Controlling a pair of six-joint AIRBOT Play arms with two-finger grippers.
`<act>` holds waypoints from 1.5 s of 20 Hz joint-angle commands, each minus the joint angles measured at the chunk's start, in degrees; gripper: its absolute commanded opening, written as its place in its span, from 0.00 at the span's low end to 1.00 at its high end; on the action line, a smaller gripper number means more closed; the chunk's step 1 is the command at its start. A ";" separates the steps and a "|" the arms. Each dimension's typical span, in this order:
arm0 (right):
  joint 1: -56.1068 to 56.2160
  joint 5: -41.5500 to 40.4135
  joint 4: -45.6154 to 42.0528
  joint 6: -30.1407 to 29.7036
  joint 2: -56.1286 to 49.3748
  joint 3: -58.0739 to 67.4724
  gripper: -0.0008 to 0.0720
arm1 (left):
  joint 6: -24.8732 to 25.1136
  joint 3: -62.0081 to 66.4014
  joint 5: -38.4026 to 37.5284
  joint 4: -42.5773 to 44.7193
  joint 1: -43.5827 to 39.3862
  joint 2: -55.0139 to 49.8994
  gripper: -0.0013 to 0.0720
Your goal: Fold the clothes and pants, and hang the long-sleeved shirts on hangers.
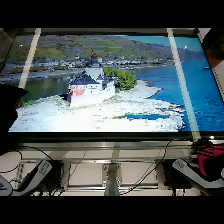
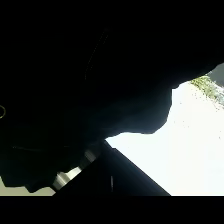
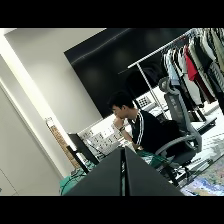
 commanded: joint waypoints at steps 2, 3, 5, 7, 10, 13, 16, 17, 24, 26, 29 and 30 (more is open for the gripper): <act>0.02 0.00 0.00 0.00 0.02 0.00 0.05 | 0.07 -1.11 3.04 -1.29 1.53 -2.34 0.03; 0.02 0.00 0.02 0.00 0.02 0.00 0.05 | 0.09 -1.09 4.09 -1.22 1.53 -2.67 0.03; 0.02 0.00 0.02 0.00 0.02 0.00 0.04 | 0.11 -1.11 7.43 1.42 1.55 -3.52 0.03; 0.02 0.00 0.00 0.00 0.02 0.00 0.05 | 1.27 -1.11 9.79 6.29 1.55 -4.52 0.23; 0.02 0.00 0.02 0.00 0.02 0.00 0.05 | 1.97 -1.09 12.57 8.66 1.55 -7.08 0.86; 0.02 0.00 0.02 0.00 0.02 0.00 0.05 | 1.95 -1.09 13.29 8.90 1.92 -9.86 0.86; 0.02 0.00 0.02 0.00 0.02 0.00 0.05 | -0.83 -1.07 18.12 8.92 4.13 -10.78 0.86; 0.02 0.00 0.02 0.00 0.02 0.00 0.05 | -0.87 -1.07 19.52 8.94 5.64 -10.75 0.86; 0.02 0.00 0.02 0.00 0.02 0.00 0.04 | -4.74 -1.09 20.92 8.63 19.67 -12.24 0.86; 0.02 0.00 0.02 0.00 0.02 0.00 0.05 | -4.72 -1.09 22.23 8.66 20.59 -13.07 0.86; 0.02 0.00 0.02 0.00 0.02 0.00 0.05 | -4.70 -1.09 24.57 8.68 20.57 -14.14 0.86; 0.02 0.02 0.02 0.00 0.02 0.00 0.05 | -4.70 -1.09 24.70 8.68 20.57 -14.62 0.86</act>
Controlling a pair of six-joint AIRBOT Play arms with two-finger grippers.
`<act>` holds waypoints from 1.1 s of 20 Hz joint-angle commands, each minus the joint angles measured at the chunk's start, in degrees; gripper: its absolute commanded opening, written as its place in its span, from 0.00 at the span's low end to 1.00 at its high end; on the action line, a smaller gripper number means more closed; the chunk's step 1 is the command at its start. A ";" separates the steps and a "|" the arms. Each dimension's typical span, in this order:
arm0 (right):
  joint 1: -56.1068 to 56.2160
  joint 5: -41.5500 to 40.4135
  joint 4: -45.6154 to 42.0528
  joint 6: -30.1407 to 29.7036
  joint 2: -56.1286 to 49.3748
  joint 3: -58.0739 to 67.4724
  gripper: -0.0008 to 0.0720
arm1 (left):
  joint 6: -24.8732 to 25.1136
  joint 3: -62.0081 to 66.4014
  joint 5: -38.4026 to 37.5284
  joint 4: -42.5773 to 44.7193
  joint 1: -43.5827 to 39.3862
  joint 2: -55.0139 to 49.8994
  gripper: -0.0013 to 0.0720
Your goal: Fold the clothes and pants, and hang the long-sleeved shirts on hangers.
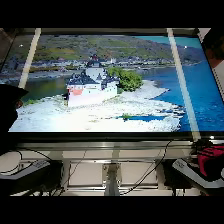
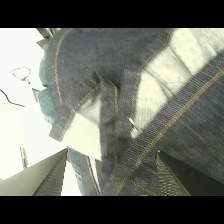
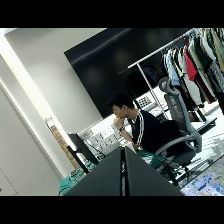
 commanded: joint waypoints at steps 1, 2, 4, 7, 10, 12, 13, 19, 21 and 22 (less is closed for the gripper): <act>0.02 0.02 0.02 0.02 0.02 0.00 0.05 | -0.35 0.02 1.81 -0.04 0.83 -1.57 0.86; 0.02 0.02 0.02 0.02 0.02 0.00 0.04 | -0.35 0.02 1.86 -0.17 0.72 -2.08 0.86; 0.02 0.02 0.02 0.02 0.02 0.00 0.05 | -0.33 0.02 1.92 -2.16 0.59 -2.95 0.86; 0.02 0.02 0.02 0.02 0.02 0.00 0.05 | 0.81 0.02 1.88 -6.80 0.59 -4.42 0.86; 0.02 0.02 0.02 0.02 0.02 0.00 0.05 | 7.89 0.02 2.01 -13.22 0.57 -5.01 0.86; 0.02 0.02 0.00 0.02 0.02 0.00 0.04 | 9.90 0.02 2.08 -15.28 0.57 -5.20 0.86; 0.02 0.00 0.02 0.02 0.02 0.00 0.04 | 9.86 0.02 2.01 -15.56 0.48 -5.27 0.77; 0.02 0.02 0.00 0.02 0.02 0.00 0.05 | 9.86 0.02 -0.09 -21.31 -1.97 -4.57 0.03; 0.02 0.02 0.02 0.02 0.02 0.00 0.04 | 10.23 0.04 -0.46 -31.06 -3.58 -3.43 0.02; 0.02 0.02 0.00 0.02 0.02 0.00 0.05 | 12.15 0.04 -0.59 -36.83 -4.55 -2.75 0.02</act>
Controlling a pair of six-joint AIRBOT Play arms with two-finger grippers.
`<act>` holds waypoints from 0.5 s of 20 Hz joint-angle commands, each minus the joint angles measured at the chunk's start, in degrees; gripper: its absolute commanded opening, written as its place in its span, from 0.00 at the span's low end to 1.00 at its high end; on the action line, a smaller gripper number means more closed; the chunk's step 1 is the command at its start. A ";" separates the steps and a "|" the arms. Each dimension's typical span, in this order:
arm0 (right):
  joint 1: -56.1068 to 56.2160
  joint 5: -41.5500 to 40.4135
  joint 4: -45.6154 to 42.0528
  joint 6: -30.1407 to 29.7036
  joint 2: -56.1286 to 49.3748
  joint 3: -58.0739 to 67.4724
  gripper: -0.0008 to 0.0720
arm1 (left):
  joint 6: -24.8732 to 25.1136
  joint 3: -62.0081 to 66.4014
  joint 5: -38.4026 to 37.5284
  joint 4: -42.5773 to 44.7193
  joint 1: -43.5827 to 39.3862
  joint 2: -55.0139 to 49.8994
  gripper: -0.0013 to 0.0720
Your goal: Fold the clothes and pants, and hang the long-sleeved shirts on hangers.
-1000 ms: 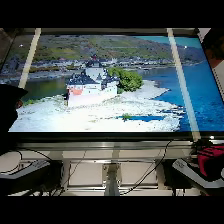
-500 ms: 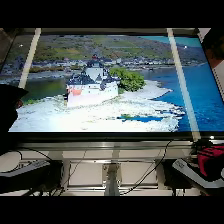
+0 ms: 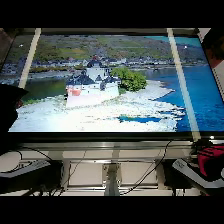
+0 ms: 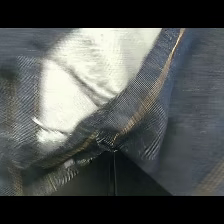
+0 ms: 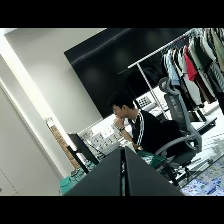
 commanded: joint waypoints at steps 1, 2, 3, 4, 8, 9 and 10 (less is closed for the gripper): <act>0.02 0.02 0.00 0.02 0.02 0.00 0.05 | 5.49 0.04 -1.07 -19.82 -3.08 1.97 0.02; 0.02 0.02 0.02 0.02 0.02 0.00 0.05 | 10.34 0.04 -1.60 -28.26 -4.79 2.71 0.02; 0.02 0.02 0.02 0.02 0.02 0.00 0.05 | 14.60 0.04 -2.36 -36.50 -6.75 3.32 0.02; 0.02 0.02 0.00 0.02 0.02 0.00 0.05 | 18.62 0.04 -3.63 -45.57 -9.22 3.98 0.02; 0.02 0.02 0.02 0.02 0.02 0.00 0.05 | 30.93 0.09 -5.73 -68.19 -23.28 7.45 0.02; 0.02 0.02 0.00 0.02 0.02 0.00 0.05 | 32.63 0.15 -5.66 -69.20 -27.71 8.59 0.02; 0.02 0.02 0.02 0.02 0.02 0.00 0.05 | 33.92 0.15 -5.09 -68.94 -32.98 9.79 0.02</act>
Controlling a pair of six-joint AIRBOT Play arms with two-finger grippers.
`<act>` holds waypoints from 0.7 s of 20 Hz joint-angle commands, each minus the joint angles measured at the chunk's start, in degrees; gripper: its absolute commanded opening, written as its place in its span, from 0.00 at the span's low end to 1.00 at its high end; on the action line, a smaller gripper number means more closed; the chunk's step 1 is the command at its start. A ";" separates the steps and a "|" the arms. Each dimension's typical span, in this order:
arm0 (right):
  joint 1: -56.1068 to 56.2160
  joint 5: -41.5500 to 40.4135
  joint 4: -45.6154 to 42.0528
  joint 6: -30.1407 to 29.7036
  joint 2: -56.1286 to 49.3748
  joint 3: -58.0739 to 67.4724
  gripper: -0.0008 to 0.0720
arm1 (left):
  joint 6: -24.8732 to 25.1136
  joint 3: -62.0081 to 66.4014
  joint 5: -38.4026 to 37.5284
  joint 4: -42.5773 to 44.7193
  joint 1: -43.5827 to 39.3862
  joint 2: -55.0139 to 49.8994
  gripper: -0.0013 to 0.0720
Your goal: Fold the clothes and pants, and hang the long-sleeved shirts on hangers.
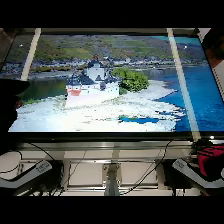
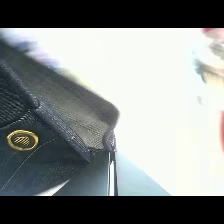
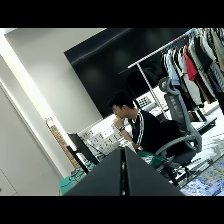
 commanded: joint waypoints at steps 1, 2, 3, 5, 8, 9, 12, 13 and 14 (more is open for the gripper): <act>0.02 0.00 0.00 0.02 0.02 0.00 0.05 | 9.38 0.11 -0.72 -11.85 -16.37 3.67 0.02; 0.02 0.00 -0.02 0.02 0.02 0.00 0.05 | 10.05 0.11 -0.72 -11.58 -21.57 4.20 0.02; 0.02 -0.04 -0.13 0.00 0.02 0.00 0.05 | 10.03 0.11 -0.70 -10.99 -26.80 4.35 0.02; 0.02 -2.36 -0.07 0.09 0.09 0.00 0.05 | 10.01 0.09 0.31 -7.21 -37.64 4.04 0.02; 0.02 -6.01 -0.09 0.09 0.11 0.00 0.05 | 9.97 0.04 5.14 4.90 -52.61 2.67 0.02; 0.02 -6.03 0.33 0.09 0.09 0.00 0.05 | 9.97 0.02 6.12 8.33 -56.85 1.79 0.02; 0.02 -5.97 0.04 0.09 0.07 0.00 0.05 | 9.92 0.02 6.40 13.57 -65.29 -1.77 0.02; 0.02 -6.03 0.07 0.09 0.07 0.00 0.04 | 9.90 0.00 6.38 13.94 -66.79 -3.04 0.02; 0.02 -6.19 -0.04 0.07 0.02 0.00 0.05 | 9.53 -0.02 6.19 13.92 -68.11 -4.37 0.03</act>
